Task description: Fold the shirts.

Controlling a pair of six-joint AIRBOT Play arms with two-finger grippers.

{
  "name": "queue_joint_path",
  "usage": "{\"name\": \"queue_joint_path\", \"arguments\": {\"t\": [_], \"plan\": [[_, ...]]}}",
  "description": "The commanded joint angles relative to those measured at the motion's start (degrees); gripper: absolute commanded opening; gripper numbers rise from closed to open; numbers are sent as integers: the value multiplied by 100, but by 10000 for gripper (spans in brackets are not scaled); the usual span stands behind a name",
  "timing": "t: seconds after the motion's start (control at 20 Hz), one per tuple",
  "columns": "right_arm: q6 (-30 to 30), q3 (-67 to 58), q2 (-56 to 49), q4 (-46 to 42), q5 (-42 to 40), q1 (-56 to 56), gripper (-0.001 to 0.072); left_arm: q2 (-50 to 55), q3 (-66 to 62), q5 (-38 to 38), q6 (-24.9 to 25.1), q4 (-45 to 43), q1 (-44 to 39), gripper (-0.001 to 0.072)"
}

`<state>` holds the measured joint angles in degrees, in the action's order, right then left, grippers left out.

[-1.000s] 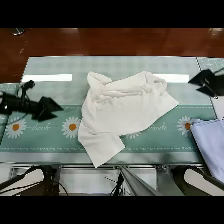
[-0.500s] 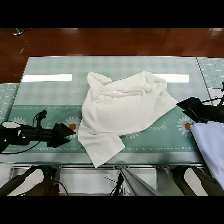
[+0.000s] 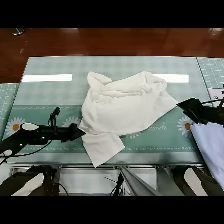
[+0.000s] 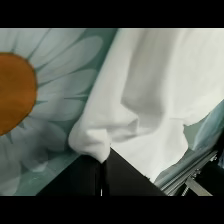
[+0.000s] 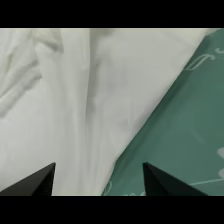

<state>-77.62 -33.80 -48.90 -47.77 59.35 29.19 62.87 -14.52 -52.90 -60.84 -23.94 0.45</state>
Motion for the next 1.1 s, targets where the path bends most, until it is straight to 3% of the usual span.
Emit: {"name": "queue_joint_path", "arguments": {"t": [0.0, 0.4, 0.9, 0.95, 1.0, 1.05], "plan": [[-323, -7, -404, -162, -568, 319, 617, -7, -129, -354, 229, 256, -44, 16], [142, -1047, -2933, 315, -201, 103, 616, -11, -424, -417, 223, 260, 83, 17], [125, -2435, -4385, 289, -208, -776, 615, -11, -424, -415, 208, 260, 83, 17], [125, -2507, -4454, 289, -251, -885, 531, -11, -424, -415, 208, 260, 83, 17], [136, -2579, -4503, 275, -289, -979, 341, -11, -424, -413, 205, 260, 83, 17], [247, -2653, -4522, 273, -295, -1064, 35, -11, -424, -413, 208, 260, 83, 17]]}}
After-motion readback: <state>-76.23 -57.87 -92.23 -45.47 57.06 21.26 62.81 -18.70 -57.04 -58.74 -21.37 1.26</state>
